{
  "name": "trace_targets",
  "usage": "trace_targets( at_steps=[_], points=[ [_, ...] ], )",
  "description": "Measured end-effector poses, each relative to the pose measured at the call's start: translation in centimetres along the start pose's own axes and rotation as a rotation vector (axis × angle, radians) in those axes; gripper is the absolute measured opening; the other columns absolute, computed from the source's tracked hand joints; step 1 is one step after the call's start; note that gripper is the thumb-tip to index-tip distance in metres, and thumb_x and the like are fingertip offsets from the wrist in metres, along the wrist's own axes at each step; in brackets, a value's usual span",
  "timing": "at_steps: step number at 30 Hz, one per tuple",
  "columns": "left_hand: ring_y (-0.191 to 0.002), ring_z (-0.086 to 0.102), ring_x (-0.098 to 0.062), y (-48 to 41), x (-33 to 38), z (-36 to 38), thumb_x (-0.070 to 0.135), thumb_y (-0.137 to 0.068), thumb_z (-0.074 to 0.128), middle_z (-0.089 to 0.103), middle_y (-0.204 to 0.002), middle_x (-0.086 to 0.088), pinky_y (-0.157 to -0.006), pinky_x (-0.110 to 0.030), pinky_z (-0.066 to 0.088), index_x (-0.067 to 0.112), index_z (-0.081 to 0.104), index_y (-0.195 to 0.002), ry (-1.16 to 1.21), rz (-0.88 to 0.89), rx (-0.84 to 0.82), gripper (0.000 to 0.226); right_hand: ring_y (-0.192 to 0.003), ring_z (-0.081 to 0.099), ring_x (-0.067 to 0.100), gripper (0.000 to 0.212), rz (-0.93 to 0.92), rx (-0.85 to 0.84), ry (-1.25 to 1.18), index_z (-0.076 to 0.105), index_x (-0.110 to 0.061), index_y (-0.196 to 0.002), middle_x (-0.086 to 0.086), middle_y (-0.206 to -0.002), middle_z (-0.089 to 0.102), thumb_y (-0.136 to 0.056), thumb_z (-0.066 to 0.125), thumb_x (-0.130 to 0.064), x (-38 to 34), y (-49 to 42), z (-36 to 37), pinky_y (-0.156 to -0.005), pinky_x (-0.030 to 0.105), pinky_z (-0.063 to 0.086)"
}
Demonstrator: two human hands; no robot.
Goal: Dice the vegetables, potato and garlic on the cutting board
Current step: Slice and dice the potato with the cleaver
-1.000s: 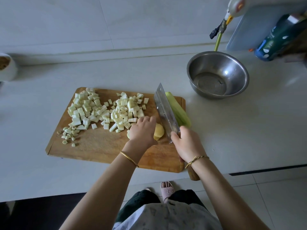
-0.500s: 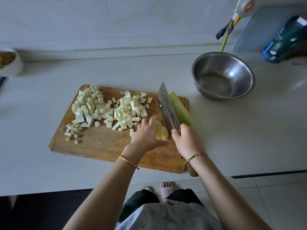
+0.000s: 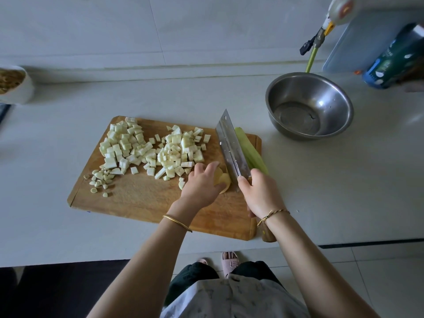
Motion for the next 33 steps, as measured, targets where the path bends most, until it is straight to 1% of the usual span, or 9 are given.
trace_targets(
  at_steps=[5,8,13,15,17,20,23,27,33],
  points=[
    [-0.125,0.033,-0.034,0.6,1.1,0.3,0.039,-0.098,0.044,0.028,-0.140,-0.012,-0.091,-0.041,0.043,0.030,0.025,-0.141,-0.146,0.017,0.035,0.047,-0.043,0.046,0.014,0.038,-0.010,-0.015,0.000,0.030,-0.021,-0.064,0.002,-0.052,0.045,-0.099,0.045,-0.026,-0.2,0.0,-0.1,-0.041,0.023,0.034],
    [-0.126,0.031,-0.034,0.7,1.5,0.8,0.039,-0.100,0.038,0.024,-0.140,-0.013,-0.090,-0.040,0.043,0.025,0.023,-0.139,-0.189,-0.025,0.033,0.045,-0.043,0.045,0.015,0.038,-0.012,-0.011,-0.005,0.030,-0.019,-0.064,0.003,-0.051,0.045,-0.098,0.045,-0.026,-0.2,-0.1,-0.2,-0.044,0.025,0.038],
    [-0.127,0.029,-0.034,0.8,1.6,1.4,0.057,-0.090,0.047,0.011,-0.147,-0.012,-0.083,-0.037,0.045,0.022,0.020,-0.137,-0.251,-0.066,0.062,0.064,-0.047,0.049,0.023,0.037,-0.006,0.001,-0.012,0.032,-0.017,-0.064,0.005,-0.053,0.048,-0.097,0.046,-0.026,-0.1,-0.2,-0.5,-0.055,0.035,0.050],
    [-0.124,0.032,-0.033,0.9,1.9,1.4,0.057,-0.088,0.052,0.013,-0.145,-0.011,-0.076,-0.034,0.045,0.022,0.020,-0.137,-0.306,-0.052,0.087,0.068,-0.053,0.054,0.030,0.036,0.003,0.007,-0.021,0.034,-0.015,-0.065,0.010,-0.058,0.053,-0.097,0.046,-0.026,0.0,-0.2,-0.7,-0.058,0.039,0.052],
    [-0.120,0.035,-0.032,0.9,2.2,1.3,0.054,-0.090,0.052,0.018,-0.142,-0.011,-0.070,-0.032,0.044,0.022,0.022,-0.136,-0.334,-0.040,0.115,0.064,-0.052,0.057,0.032,0.035,0.010,0.008,-0.023,0.035,-0.012,-0.066,0.011,-0.057,0.054,-0.096,0.046,-0.026,0.1,-0.2,-0.9,-0.055,0.039,0.052],
    [-0.118,0.037,-0.031,0.9,2.4,1.2,0.048,-0.093,0.049,0.021,-0.142,-0.013,-0.068,-0.031,0.044,0.021,0.023,-0.137,-0.360,-0.039,0.123,0.058,-0.040,0.054,0.024,0.032,0.013,-0.003,-0.021,0.039,-0.010,-0.070,0.010,-0.058,0.056,-0.097,0.044,-0.026,0.2,-0.2,-1.0,-0.040,0.028,0.046],
    [-0.115,0.040,-0.030,1.2,2.4,0.8,0.044,-0.095,0.046,0.029,-0.137,-0.010,-0.068,-0.031,0.044,0.016,0.025,-0.137,-0.318,-0.024,0.155,0.054,-0.036,0.052,0.019,0.033,-0.003,-0.013,-0.020,0.038,-0.012,-0.069,0.008,-0.058,0.055,-0.097,0.044,-0.027,0.1,-0.2,-1.2,-0.034,0.023,0.041],
    [-0.114,0.044,-0.031,1.0,1.2,-0.4,0.039,-0.095,0.047,0.043,-0.131,-0.007,-0.075,-0.035,0.042,0.011,0.031,-0.131,-0.089,-0.045,0.193,0.048,-0.035,0.051,0.020,0.034,-0.023,-0.022,-0.039,0.036,-0.013,-0.067,0.008,-0.056,0.054,-0.097,0.044,-0.027,-0.2,-0.4,-1.4,-0.039,0.028,0.045],
    [-0.116,0.049,-0.031,1.0,0.6,-0.9,0.038,-0.093,0.053,0.043,-0.133,-0.012,-0.087,-0.040,0.045,0.012,0.028,-0.137,0.034,-0.049,0.229,0.057,-0.033,0.050,0.018,0.031,-0.020,-0.062,-0.067,0.039,-0.012,-0.071,0.009,-0.057,0.054,-0.097,0.043,-0.027,-0.8,-1.0,-1.3,-0.035,0.025,0.044]
  ],
)
Point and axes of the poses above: each hand's wrist, its own y-axis away from the middle knuckle, its own z-axis out of the palm, x = y × z, the point moved 7 cm from there along -y, towards the middle knuckle
